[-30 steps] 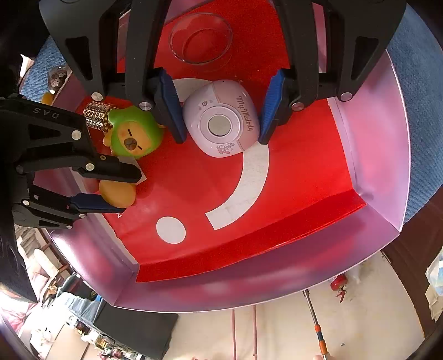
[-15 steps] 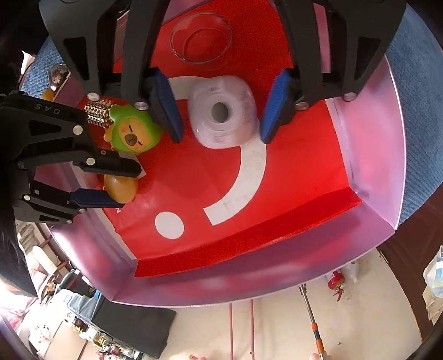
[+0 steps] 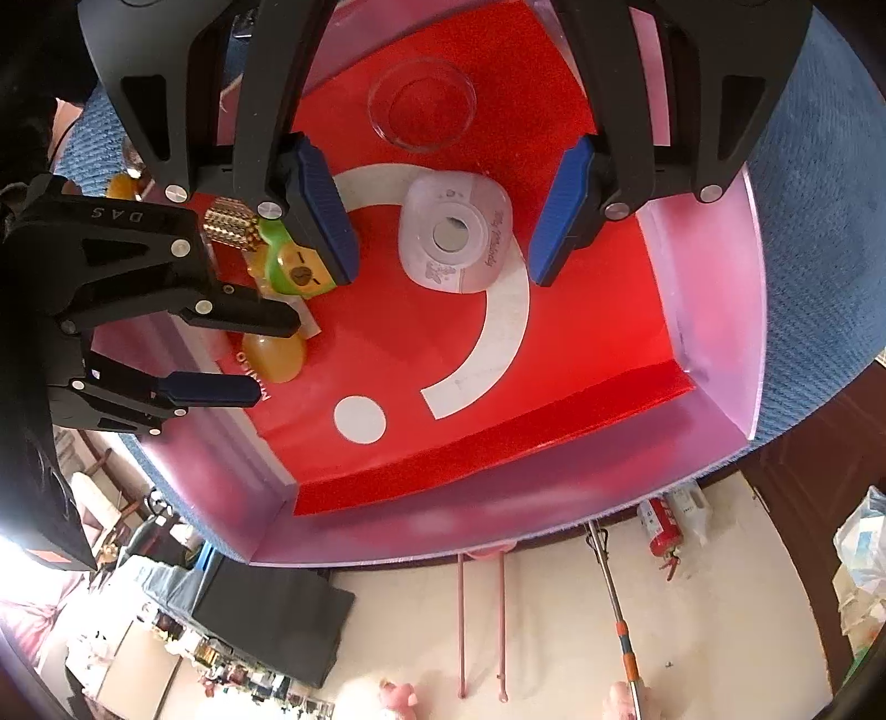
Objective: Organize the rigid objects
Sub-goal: 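Lift both open tools out of the box back toward the remaining objects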
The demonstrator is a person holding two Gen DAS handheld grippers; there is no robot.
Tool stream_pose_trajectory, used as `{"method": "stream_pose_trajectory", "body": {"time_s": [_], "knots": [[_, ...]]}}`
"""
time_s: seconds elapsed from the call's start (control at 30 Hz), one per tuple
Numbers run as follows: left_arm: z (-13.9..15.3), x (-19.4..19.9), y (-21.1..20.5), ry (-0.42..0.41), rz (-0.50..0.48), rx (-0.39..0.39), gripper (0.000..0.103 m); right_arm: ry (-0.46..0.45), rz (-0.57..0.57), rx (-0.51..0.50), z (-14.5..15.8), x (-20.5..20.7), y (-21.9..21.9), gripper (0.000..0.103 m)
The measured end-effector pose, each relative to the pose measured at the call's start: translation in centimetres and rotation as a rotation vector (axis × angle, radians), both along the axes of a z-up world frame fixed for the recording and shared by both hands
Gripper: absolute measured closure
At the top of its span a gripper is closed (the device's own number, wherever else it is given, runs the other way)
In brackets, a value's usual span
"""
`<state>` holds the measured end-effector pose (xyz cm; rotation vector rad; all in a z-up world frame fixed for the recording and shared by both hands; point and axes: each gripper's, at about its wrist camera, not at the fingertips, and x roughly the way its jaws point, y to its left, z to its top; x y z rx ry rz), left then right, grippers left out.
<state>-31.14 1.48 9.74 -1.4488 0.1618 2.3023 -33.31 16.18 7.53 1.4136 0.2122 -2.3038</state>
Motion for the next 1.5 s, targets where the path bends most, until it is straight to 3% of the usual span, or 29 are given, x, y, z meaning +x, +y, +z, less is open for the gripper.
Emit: {"method": "stream_pose_trajectory", "body": {"time_s": [0.13,0.43,0.53,0.93,1.03,1.2,1.5], "knots": [[1.2,1.0,-0.2,0.034,0.004,0.012,0.035,0.029,-0.009,-0.01,1.4,0.5,0.0,0.043],[5.3,5.4,-1.1,0.155,0.042,0.068,0.032,0.174,-0.008,-0.016,6.7,5.0,0.6,0.026],[6.5,7.6,-1.4,0.225,0.086,0.078,0.023,0.227,-0.018,-0.032,8.4,7.2,1.3,0.022],[8.6,17.3,-0.9,0.425,0.124,0.136,0.023,0.452,-0.096,-0.116,14.0,18.2,5.2,0.002],[8.7,19.6,-1.1,0.456,0.138,0.159,0.022,0.493,-0.113,-0.132,14.2,20.9,5.9,0.001],[8.6,23.5,-1.5,0.549,0.198,0.176,0.009,0.559,-0.159,-0.126,13.5,25.1,6.6,0.0],[6.2,27.1,-0.6,0.603,0.237,0.159,0.008,0.61,-0.229,-0.128,9.8,29.4,7.3,0.0]]}}
